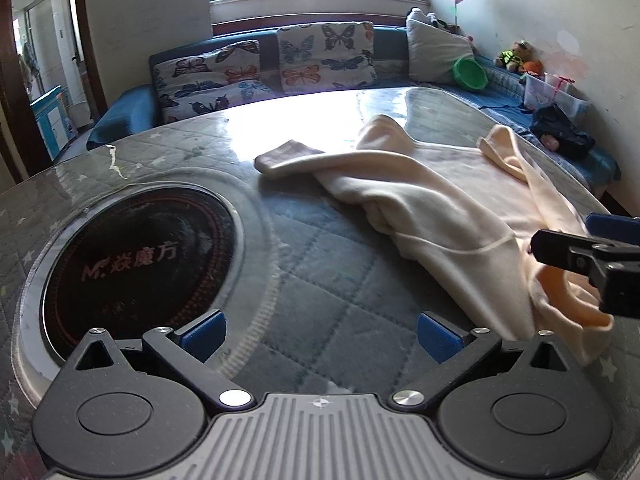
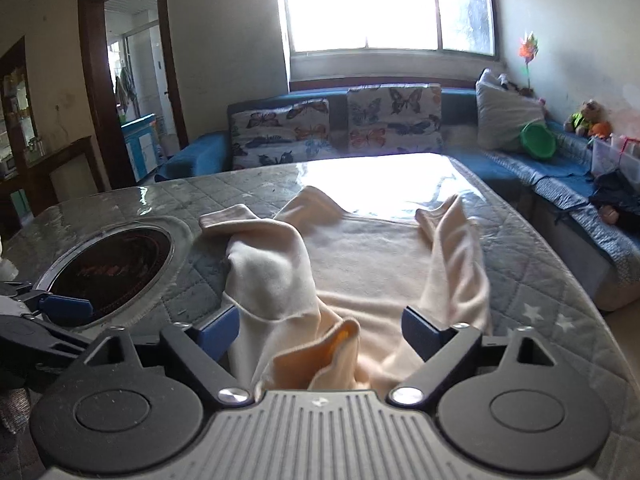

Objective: Fold clothes
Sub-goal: 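Grasp the shirt hem with the right gripper while the left gripper grasps the hem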

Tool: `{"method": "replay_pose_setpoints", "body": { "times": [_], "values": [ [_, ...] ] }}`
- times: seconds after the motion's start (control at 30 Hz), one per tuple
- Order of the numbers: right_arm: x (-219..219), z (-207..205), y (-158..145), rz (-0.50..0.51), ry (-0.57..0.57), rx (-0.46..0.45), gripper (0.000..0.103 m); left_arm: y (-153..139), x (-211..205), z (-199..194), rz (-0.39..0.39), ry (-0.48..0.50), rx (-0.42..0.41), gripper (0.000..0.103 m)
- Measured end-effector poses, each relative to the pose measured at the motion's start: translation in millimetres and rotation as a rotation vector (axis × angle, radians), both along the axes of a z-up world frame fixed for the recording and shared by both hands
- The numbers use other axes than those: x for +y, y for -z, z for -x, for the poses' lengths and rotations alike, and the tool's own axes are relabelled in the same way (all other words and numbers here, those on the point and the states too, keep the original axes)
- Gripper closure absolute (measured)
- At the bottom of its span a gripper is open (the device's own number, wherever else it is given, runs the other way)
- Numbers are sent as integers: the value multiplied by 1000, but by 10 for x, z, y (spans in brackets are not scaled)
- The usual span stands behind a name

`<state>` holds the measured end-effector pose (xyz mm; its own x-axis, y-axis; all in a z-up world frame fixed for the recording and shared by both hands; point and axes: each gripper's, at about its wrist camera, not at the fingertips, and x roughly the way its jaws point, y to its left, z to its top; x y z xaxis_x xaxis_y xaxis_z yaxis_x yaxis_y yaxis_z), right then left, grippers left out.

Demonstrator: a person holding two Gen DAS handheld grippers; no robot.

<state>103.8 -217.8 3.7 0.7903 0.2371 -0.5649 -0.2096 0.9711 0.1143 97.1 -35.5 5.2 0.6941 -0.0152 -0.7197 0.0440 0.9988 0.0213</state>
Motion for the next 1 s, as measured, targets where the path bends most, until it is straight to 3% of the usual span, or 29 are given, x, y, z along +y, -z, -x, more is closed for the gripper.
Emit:
{"method": "replay_pose_setpoints", "body": {
  "times": [0.2,0.33,0.47,0.53,0.67,0.87,1.0],
  "values": [
    [-77,-350,173,-70,-11,96,32,-16,144,-85,8,-29,-1,0],
    [-124,-474,311,-141,-40,166,52,-24,225,-129,15,-50,0,0],
    [-42,-347,268,-165,-95,134,78,-72,299,-150,29,-72,-11,0],
    [38,-240,202,-158,-131,101,85,-117,321,-146,38,-78,-24,0],
    [237,-12,93,-133,-217,39,88,-231,339,-116,61,-77,-57,0],
    [626,286,189,-48,-375,37,88,-307,230,-92,122,-13,-60,0],
    [739,420,244,-21,-430,44,87,-233,60,-104,108,53,-49,0]
  ]
}}
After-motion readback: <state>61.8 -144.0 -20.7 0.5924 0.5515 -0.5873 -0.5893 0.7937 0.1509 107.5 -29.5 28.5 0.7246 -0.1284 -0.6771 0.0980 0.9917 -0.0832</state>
